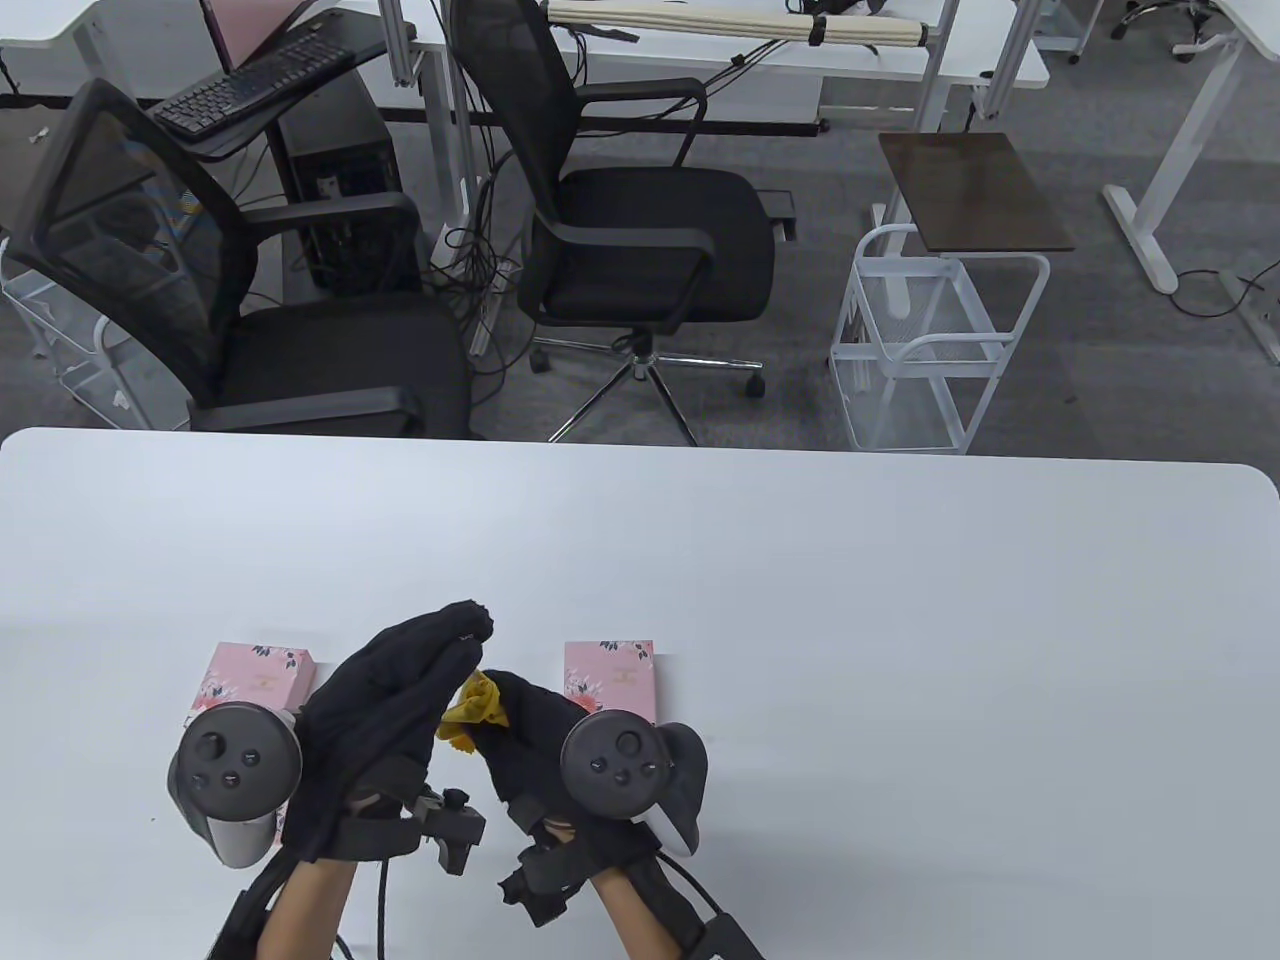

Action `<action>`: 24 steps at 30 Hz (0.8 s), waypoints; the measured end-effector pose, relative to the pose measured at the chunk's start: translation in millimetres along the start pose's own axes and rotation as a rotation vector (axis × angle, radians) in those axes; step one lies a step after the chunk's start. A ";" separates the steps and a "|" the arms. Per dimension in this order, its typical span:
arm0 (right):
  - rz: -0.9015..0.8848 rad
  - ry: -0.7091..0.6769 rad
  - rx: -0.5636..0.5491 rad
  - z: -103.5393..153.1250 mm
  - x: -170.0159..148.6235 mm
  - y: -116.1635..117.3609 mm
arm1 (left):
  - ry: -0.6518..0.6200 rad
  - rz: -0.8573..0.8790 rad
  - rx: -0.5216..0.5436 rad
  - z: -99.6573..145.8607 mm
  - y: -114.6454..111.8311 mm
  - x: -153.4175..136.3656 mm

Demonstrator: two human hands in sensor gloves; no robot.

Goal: Dust necklace

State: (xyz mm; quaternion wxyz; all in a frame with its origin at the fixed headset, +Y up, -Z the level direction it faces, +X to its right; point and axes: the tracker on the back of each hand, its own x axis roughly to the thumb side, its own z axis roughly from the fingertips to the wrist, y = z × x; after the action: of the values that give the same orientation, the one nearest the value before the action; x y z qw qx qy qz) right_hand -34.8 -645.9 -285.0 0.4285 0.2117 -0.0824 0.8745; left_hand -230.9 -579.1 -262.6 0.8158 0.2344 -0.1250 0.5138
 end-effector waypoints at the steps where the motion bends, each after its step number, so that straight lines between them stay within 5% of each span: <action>1: 0.000 0.008 0.013 -0.4 -1.5 2.3 | -0.002 -0.006 0.003 0.1 1.0 0.4; 24: 0.040 0.126 0.222 1.4 -25.5 49.8 | -0.016 0.112 0.029 -1.7 23.0 -1.0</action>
State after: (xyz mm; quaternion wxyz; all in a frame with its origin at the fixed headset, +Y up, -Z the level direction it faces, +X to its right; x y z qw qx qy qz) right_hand -59.6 -695.4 -293.1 0.3894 0.2009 0.0377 0.8981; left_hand -252.1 -570.7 -258.6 0.7811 0.2428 -0.1373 0.5586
